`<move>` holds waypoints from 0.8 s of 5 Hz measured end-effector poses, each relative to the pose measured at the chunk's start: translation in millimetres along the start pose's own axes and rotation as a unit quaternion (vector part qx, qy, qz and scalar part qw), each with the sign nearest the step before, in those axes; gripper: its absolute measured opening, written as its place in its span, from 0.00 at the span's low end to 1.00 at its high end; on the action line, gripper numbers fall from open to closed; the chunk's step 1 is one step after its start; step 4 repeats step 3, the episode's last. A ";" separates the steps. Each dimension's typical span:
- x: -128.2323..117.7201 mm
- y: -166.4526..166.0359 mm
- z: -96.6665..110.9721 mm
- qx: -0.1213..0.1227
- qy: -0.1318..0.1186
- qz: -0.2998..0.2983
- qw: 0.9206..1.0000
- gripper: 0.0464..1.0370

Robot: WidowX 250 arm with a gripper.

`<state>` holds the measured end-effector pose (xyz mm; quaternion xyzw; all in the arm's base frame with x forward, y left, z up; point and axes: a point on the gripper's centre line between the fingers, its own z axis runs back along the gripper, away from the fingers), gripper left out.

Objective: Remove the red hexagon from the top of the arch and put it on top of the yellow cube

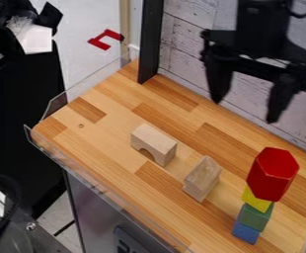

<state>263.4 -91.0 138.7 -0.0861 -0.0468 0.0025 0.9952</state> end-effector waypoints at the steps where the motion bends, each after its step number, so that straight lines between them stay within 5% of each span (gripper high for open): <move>1: 6.4 13.9 -7.3 0.012 -0.012 0.004 1.000 0.96; 4: 17.2 39.6 -31.8 0.035 0.005 0.005 0.999 0.96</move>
